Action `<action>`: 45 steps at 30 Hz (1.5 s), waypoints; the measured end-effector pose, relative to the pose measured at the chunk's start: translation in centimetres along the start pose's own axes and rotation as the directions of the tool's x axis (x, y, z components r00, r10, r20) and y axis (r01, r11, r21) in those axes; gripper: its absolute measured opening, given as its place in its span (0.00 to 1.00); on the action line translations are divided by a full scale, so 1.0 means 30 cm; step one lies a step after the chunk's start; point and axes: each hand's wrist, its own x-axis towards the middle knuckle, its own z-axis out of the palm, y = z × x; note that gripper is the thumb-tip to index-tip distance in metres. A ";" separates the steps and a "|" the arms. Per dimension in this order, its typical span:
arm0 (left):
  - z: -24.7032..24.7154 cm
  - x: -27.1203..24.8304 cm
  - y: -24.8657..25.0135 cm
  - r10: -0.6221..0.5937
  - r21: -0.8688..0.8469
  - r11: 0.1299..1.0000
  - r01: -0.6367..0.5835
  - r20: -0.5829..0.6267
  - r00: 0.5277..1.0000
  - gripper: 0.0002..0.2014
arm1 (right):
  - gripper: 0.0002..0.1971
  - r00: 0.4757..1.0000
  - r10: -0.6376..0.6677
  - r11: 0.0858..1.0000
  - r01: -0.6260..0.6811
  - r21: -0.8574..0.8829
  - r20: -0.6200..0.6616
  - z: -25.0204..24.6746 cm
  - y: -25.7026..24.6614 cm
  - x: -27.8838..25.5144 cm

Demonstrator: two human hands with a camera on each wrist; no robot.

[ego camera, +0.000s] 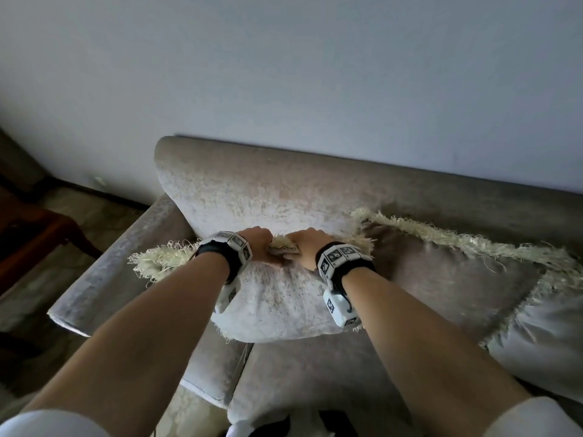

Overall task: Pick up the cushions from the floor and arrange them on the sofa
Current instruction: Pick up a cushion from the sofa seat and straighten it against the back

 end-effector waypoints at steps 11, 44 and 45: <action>-0.002 0.077 -0.283 0.063 0.095 0.994 -0.052 -0.121 0.991 0.53 | 0.17 0.990 0.122 0.988 -0.114 0.109 -0.073 0.029 -0.064 0.083; 0.199 0.658 -0.594 0.290 0.106 0.957 -0.270 -0.293 0.911 0.26 | 0.32 0.699 0.642 0.759 -0.521 0.391 -0.315 0.395 0.042 0.544; 0.221 0.655 -0.586 0.308 0.112 0.951 -0.288 -0.255 0.917 0.27 | 0.32 0.717 0.643 0.756 -0.538 0.372 -0.269 0.427 0.042 0.541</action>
